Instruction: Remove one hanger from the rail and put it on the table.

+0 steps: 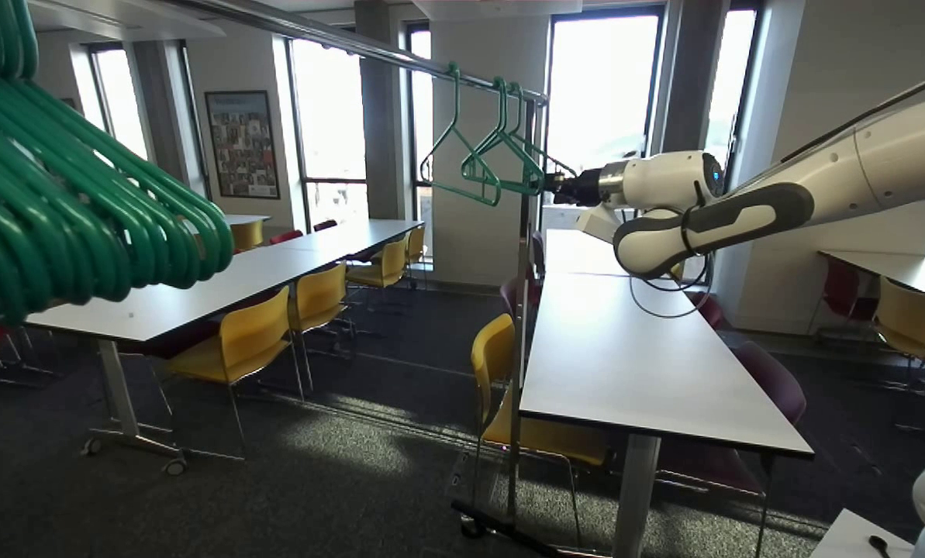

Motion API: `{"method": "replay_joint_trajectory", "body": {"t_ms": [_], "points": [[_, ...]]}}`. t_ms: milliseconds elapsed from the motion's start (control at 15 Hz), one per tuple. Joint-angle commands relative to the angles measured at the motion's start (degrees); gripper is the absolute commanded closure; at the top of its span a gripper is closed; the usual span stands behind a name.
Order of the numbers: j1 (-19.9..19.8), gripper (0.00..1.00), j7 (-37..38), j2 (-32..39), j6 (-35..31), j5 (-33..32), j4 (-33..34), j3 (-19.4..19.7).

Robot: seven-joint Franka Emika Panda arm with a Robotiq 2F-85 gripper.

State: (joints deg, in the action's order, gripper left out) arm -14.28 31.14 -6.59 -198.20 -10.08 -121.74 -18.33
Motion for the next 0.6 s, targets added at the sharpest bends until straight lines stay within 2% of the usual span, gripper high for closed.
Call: {"method": "replay_joint_trajectory", "body": {"t_ms": [0,67,200,267,333,400,533], "points": [[-0.3,0.00,0.4,-3.6,0.1,-0.6,-0.8,1.7],[6.5,0.00,-7.4,-3.8,0.4,6.5,-0.7,7.2],[7.8,0.00,-11.4,-4.7,0.3,9.4,-0.1,9.6],[1.8,0.00,-10.3,-5.4,0.4,7.8,0.1,5.4],[1.6,0.25,-11.8,-5.7,0.4,8.6,0.0,5.7],[0.7,0.28,-12.1,-6.1,0.5,8.7,-0.1,5.3],[-1.1,0.43,-12.6,-6.6,0.6,8.8,-0.3,4.5]]}}
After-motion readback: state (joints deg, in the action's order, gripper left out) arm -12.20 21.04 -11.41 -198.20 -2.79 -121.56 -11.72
